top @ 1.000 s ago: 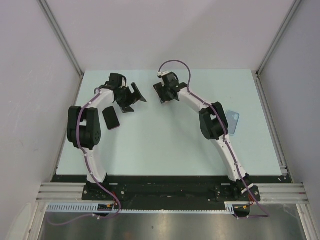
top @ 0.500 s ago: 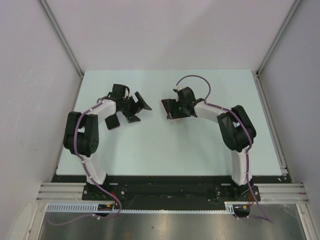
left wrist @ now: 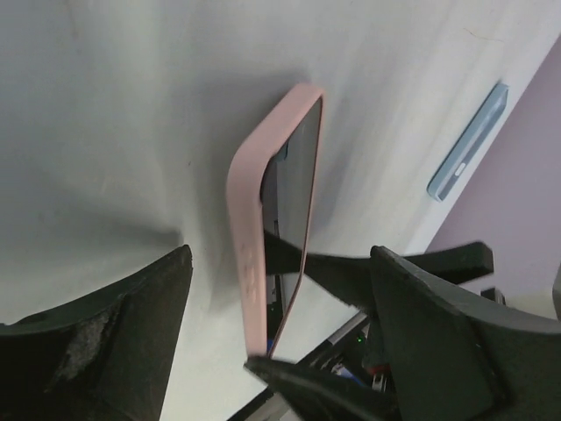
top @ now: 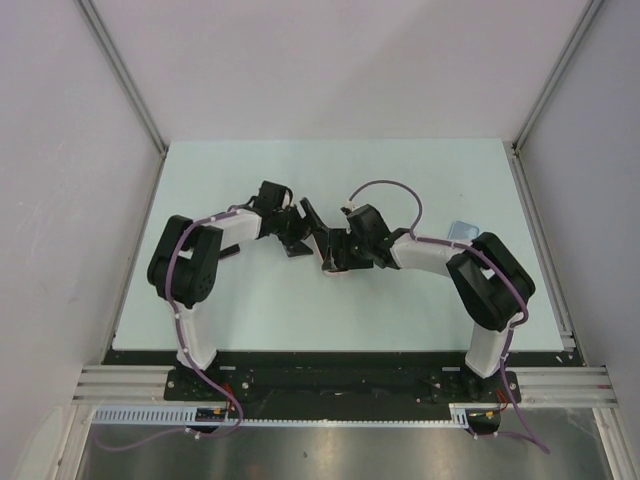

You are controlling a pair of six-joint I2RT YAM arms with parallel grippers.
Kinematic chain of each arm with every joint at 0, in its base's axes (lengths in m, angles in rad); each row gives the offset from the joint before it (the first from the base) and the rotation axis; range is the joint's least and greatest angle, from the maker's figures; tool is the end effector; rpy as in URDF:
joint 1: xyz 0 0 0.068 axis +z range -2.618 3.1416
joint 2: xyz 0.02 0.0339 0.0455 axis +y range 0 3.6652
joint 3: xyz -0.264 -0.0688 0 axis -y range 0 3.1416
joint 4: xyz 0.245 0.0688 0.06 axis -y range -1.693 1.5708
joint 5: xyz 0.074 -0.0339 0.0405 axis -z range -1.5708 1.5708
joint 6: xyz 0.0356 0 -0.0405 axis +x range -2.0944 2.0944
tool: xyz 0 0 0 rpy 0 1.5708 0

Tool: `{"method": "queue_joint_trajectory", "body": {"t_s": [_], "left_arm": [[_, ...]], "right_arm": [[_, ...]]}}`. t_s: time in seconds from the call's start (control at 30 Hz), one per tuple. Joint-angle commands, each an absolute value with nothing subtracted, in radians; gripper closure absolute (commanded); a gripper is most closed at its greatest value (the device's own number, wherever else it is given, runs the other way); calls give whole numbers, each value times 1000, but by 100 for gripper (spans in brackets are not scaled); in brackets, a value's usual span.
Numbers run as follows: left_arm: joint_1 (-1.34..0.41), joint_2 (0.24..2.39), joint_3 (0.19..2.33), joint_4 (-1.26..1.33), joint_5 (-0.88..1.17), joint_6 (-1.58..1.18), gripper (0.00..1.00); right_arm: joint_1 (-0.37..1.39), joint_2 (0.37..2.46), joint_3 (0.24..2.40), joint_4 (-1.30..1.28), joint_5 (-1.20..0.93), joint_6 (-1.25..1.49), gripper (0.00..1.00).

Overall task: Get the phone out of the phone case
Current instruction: Pick up the phone at the center of the board.

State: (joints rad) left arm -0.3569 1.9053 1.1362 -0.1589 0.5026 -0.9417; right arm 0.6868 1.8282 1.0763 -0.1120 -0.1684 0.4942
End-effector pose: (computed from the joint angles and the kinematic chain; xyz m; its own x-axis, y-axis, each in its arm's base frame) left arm 0.3571 -0.1514 0.1514 -0.9076 -0.4178 -0.0410 -0.2671 0.6499 -0.7116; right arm 0.2885 0.2443 0.1623 -0.8541 -0.0956 -0.5113 -0.3455 0.8391 0.4203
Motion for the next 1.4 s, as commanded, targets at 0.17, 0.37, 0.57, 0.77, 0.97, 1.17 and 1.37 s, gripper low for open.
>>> {"method": "queue_joint_trajectory", "body": {"t_s": [0.17, 0.37, 0.57, 0.77, 0.97, 1.17, 1.37], "left_arm": [[-393, 1948, 1158, -114, 469, -943, 26], [-420, 1982, 1173, -78, 477, -960, 53], [-439, 2016, 1213, -39, 564, -974, 100], [-417, 1882, 1197, 23, 652, -971, 100], [-403, 1767, 1143, 107, 729, -1015, 100], [-394, 1701, 1005, 435, 851, -1264, 100], [-388, 1664, 957, 584, 865, -1367, 100]], "right_arm": [[710, 1752, 1037, -49, -238, 577, 49], [712, 1743, 1034, -57, -258, 580, 49], [700, 1665, 1028, -116, -227, 578, 26], [531, 1415, 1023, -311, -164, 496, 0], [388, 1329, 1005, -390, -408, 503, 0], [368, 1119, 722, 172, -576, 802, 27], [353, 1108, 542, 570, -669, 1011, 31]]}}
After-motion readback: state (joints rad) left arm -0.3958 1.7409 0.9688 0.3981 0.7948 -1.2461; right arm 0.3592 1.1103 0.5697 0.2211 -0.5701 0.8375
